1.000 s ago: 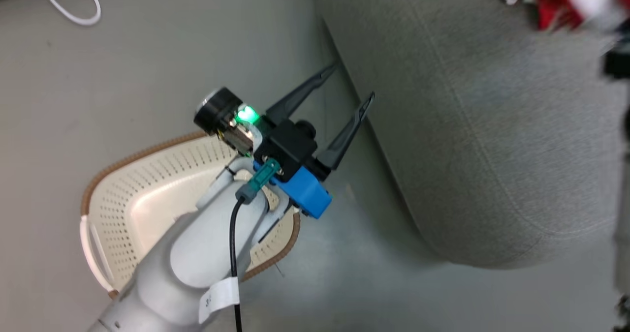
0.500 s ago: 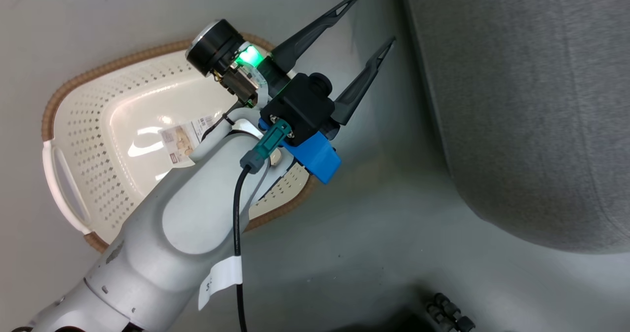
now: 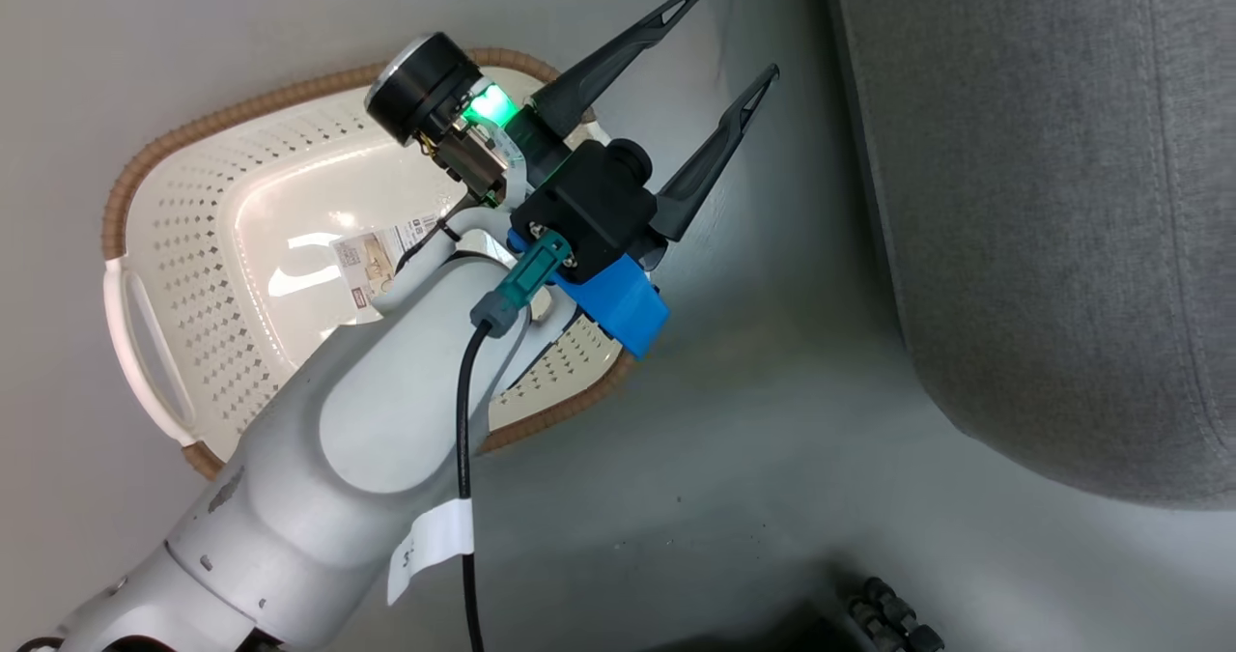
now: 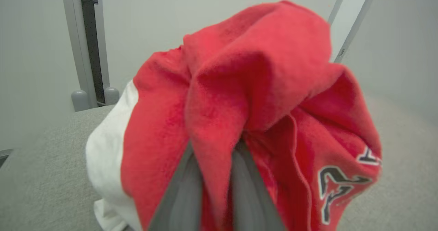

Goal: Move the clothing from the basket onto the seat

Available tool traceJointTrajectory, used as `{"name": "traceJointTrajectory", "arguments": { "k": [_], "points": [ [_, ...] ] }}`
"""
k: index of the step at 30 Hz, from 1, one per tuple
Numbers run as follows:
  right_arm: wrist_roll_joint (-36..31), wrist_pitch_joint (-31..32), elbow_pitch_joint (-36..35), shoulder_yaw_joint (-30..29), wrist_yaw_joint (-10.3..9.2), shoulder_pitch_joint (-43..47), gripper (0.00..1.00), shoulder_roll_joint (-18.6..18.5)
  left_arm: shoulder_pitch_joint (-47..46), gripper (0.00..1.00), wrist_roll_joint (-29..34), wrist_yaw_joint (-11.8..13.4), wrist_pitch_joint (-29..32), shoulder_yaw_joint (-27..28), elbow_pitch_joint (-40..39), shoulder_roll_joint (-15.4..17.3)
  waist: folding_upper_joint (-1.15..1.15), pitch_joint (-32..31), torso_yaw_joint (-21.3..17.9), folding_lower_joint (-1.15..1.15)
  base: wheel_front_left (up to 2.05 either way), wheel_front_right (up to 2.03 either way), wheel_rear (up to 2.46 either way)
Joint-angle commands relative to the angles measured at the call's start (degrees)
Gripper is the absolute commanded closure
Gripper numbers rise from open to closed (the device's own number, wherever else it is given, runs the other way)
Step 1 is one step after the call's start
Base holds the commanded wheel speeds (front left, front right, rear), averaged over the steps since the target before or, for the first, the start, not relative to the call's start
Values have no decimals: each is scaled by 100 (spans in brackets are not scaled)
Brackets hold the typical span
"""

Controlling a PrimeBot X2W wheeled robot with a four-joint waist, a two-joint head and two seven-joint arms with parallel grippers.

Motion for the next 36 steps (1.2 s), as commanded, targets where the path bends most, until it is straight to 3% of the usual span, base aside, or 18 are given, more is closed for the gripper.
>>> {"name": "traceJointTrajectory", "arguments": {
  "k": [1,14,25,36],
  "points": [
    [44,-4,-54,-35,-1,118,0,30,-22,0,-34,45,-46,17,6,16,0,-67,-4,-1,0,0,0],
    [-71,-4,-1715,202,-1,2355,0,629,876,0,-415,263,-142,445,-82,-49,0,-1574,-16,-1,0,0,0],
    [-5,-3,-2746,1266,-1,3841,0,1046,2322,0,-519,455,-145,1637,-713,-98,0,-3085,494,-1,0,0,0],
    [-167,-3,-3073,2022,-1,4860,0,1483,3695,0,-270,414,-146,2945,-1099,-248,0,-4094,1030,-1,0,0,0]
  ]
}}
